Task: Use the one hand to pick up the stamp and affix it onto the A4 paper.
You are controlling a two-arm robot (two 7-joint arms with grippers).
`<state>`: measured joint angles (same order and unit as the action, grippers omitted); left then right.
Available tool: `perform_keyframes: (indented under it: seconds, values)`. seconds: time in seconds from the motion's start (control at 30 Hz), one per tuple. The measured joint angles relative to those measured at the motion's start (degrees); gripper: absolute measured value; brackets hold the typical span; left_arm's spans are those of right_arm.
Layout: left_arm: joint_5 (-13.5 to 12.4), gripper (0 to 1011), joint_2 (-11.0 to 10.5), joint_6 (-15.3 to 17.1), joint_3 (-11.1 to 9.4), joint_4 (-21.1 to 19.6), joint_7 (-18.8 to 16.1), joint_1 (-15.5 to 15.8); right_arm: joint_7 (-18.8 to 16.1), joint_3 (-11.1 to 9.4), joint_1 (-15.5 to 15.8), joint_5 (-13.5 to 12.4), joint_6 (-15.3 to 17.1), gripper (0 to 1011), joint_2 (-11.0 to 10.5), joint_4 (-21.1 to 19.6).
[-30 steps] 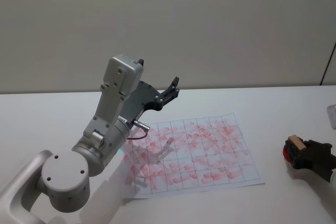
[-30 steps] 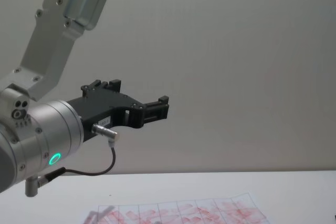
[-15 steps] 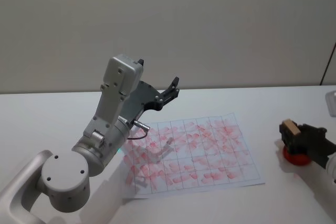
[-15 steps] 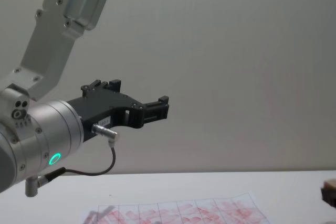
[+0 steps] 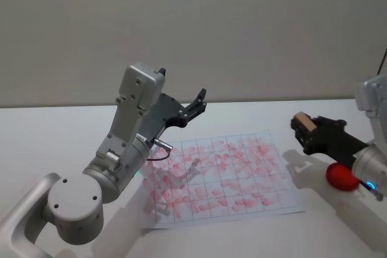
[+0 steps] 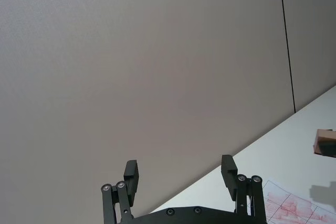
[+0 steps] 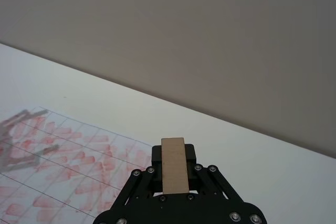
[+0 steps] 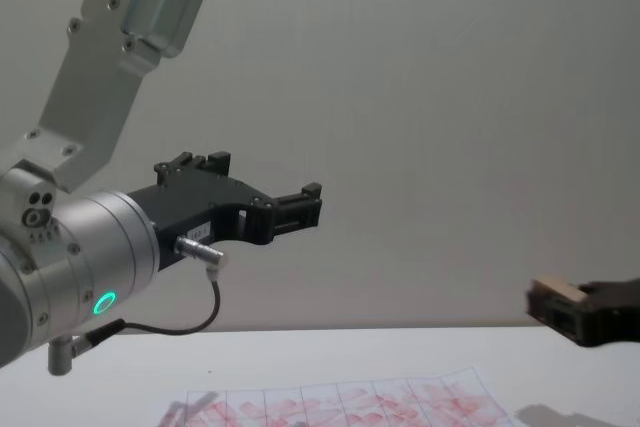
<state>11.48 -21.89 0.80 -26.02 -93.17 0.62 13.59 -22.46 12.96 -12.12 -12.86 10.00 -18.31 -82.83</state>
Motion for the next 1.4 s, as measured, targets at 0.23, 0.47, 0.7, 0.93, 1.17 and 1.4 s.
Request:
perform_keyframes:
  seconds: [0.23, 0.47, 0.7, 0.93, 1.17, 1.4]
  values:
    - [0.0, 1001, 0.0, 0.0, 0.0, 0.0, 0.0, 0.0, -5.3, 1.4, -3.6, 0.7, -0.6, 220, 2.1, 4.1]
    - [0.0, 1001, 0.0, 0.0, 0.0, 0.0, 0.0, 0.0, -10.7, 3.3, -7.7, 1.6, 0.0, 220, 4.6, 10.1]
    - [0.0, 1001, 0.0, 0.0, 0.0, 0.0, 0.0, 0.0, -13.7, 4.7, -10.2, 2.8, 1.5, 220, 6.2, 15.0]
    - [0.0, 1001, 0.0, 0.0, 0.0, 0.0, 0.0, 0.0, -15.9, 6.0, -12.1, 4.8, 3.4, 221, 7.4, 19.6]
    - [0.0, 1001, 0.0, 0.0, 0.0, 0.0, 0.0, 0.0, -17.0, 6.8, -13.2, 6.2, 4.5, 220, 7.9, 22.4]
    - [0.0, 1001, 0.0, 0.0, 0.0, 0.0, 0.0, 0.0, -17.2, 7.2, -13.7, 7.0, 4.7, 220, 8.1, 23.3]
